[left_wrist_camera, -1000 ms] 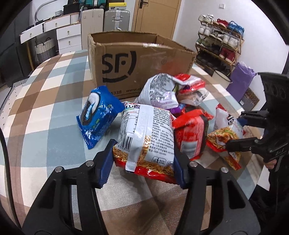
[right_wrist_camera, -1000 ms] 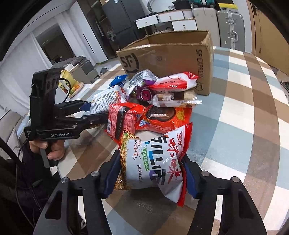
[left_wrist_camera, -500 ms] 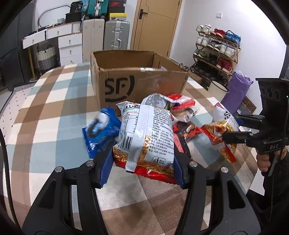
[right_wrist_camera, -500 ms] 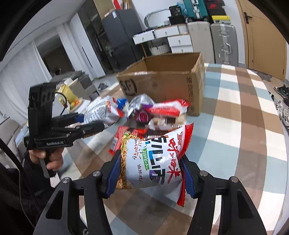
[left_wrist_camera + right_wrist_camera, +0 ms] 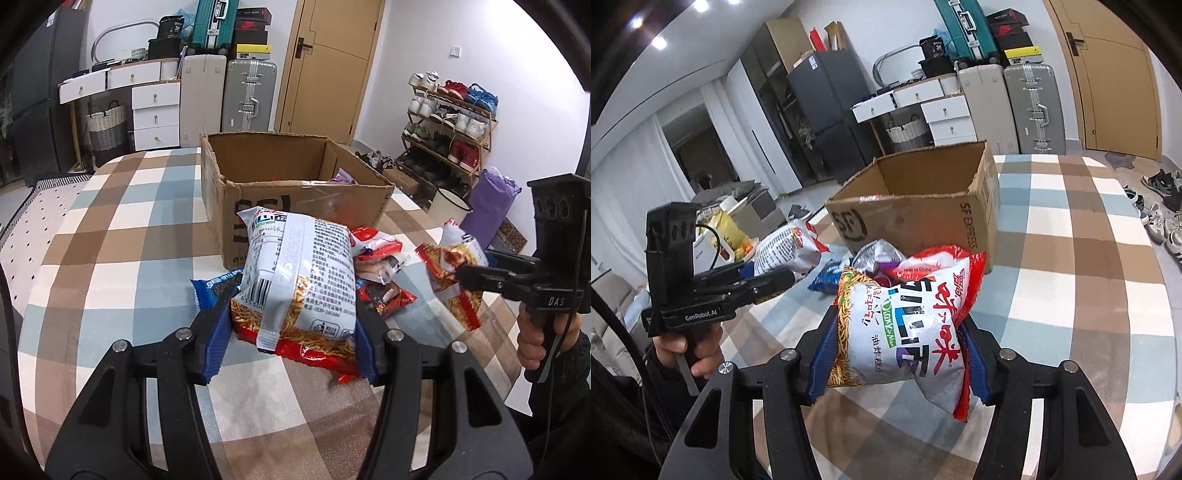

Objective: Organize snacks
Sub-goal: 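Carry the white noodle-snack bag with the right gripper while the left gripper carries its bag over the box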

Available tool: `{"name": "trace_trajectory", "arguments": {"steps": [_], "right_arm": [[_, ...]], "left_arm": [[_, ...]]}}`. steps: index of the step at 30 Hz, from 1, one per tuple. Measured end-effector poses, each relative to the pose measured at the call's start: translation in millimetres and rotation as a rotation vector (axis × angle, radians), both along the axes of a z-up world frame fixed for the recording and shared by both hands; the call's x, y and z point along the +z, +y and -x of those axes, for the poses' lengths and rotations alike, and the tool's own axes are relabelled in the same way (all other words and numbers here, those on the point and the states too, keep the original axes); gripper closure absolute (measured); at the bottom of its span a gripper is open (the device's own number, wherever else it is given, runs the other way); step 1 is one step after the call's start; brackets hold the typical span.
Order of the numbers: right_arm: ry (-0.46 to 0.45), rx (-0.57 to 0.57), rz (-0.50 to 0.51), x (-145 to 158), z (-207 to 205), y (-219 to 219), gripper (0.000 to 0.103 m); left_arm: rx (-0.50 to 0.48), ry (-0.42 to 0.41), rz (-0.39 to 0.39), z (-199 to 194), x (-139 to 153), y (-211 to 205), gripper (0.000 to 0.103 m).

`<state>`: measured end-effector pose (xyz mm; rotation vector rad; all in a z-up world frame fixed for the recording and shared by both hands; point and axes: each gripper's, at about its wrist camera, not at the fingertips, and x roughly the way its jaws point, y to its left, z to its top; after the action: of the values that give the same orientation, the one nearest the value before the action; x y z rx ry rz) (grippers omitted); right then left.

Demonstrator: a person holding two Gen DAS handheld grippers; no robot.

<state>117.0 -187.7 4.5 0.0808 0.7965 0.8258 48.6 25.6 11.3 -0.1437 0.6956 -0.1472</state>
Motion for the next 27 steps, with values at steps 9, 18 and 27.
{"name": "trace_trajectory", "arguments": {"steps": [9, 18, 27], "right_arm": [[-0.039, -0.056, -0.021, 23, -9, -6, 0.043], [-0.052, -0.095, -0.04, 42, -23, -10, 0.043], [-0.067, -0.103, -0.043, 53, -35, 1, 0.043]], "left_arm": [[0.037, -0.031, 0.019, -6, 20, 10, 0.049], [0.058, -0.059, 0.024, -23, 37, 16, 0.049], [0.081, -0.072, 0.024, -44, 50, 20, 0.049]]}}
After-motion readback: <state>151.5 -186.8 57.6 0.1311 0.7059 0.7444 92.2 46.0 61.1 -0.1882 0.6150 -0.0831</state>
